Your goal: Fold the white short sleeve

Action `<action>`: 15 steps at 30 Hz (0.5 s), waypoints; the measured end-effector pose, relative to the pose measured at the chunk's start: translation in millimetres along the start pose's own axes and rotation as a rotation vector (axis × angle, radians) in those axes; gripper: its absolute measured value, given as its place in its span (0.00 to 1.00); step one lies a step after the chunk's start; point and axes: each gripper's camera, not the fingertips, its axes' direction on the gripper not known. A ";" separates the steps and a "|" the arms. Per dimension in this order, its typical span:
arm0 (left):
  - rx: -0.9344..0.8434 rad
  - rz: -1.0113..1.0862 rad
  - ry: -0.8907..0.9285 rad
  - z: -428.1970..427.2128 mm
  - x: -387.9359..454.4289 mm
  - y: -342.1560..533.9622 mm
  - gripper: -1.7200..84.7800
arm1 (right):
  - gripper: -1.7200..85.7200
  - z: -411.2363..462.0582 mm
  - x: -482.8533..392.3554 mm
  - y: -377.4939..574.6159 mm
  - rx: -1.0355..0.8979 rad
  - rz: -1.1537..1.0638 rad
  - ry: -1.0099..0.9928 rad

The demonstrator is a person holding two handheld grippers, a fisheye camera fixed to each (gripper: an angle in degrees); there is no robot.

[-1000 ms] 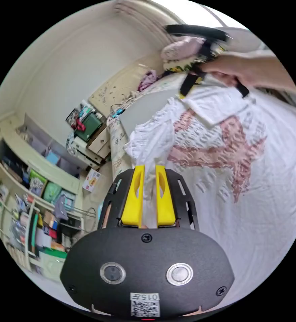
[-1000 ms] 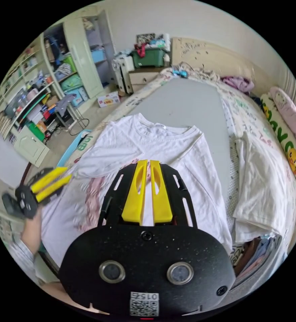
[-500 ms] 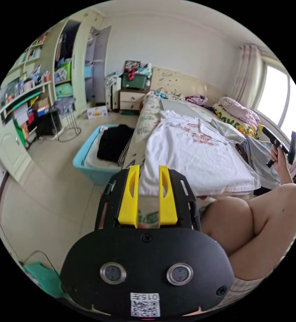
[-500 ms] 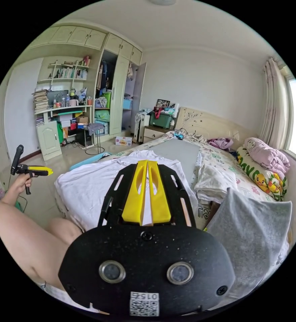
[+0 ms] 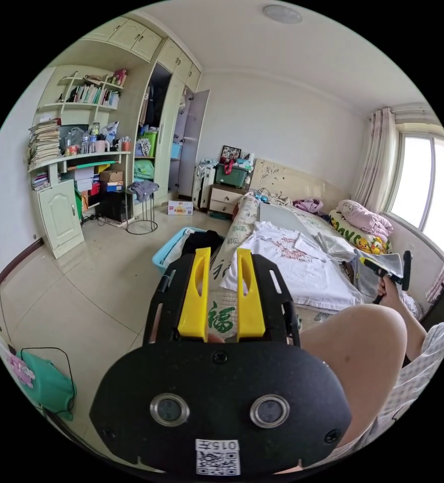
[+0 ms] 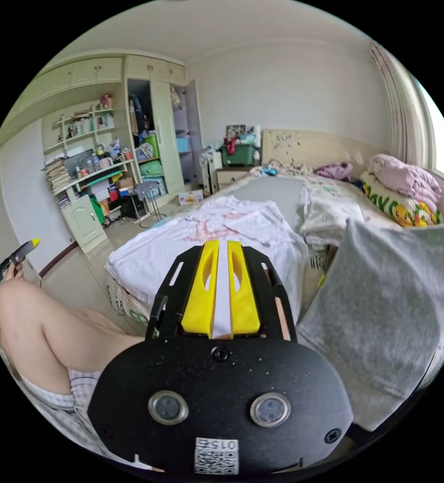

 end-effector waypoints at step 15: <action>0.039 -0.025 0.148 -12.4 -32.7 3.0 0.12 | 0.08 91.2 -77.8 4.7 -0.280 -0.056 0.029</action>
